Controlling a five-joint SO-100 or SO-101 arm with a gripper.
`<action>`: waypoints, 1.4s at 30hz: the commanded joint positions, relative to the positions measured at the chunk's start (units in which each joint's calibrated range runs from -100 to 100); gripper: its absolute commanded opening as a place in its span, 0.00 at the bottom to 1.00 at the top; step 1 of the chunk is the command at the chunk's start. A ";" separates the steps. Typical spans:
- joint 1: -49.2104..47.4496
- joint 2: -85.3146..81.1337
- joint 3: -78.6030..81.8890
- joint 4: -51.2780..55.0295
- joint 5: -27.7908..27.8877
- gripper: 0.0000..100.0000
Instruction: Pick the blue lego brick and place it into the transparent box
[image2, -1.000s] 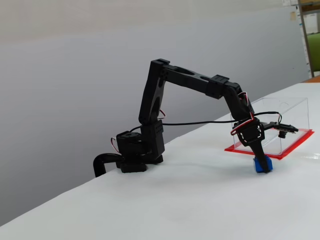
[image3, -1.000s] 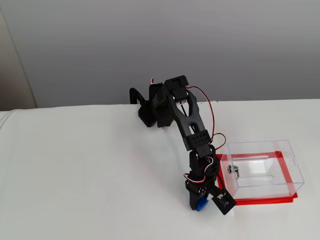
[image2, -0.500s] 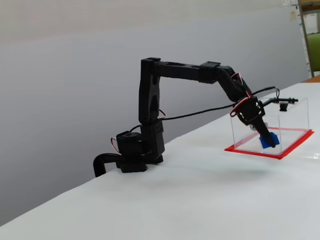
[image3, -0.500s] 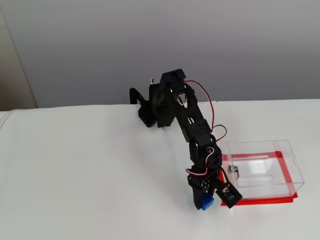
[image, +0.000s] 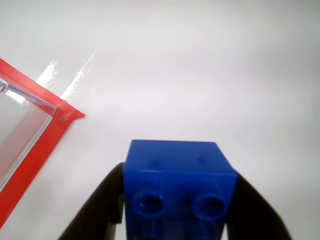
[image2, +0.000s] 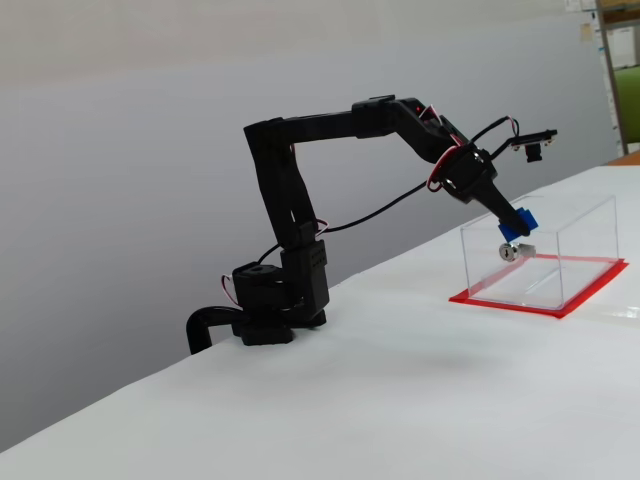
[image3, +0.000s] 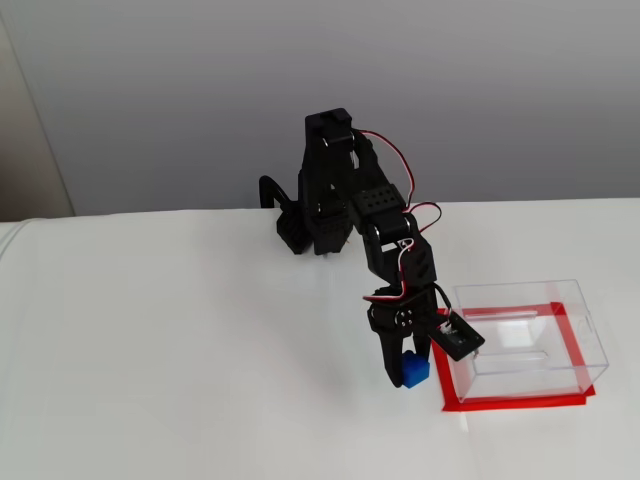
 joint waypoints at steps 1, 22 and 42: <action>0.54 -7.59 0.49 0.06 -0.11 0.15; -9.22 -20.91 5.28 -0.20 -0.42 0.15; -31.18 -8.77 -5.48 -0.81 -0.48 0.15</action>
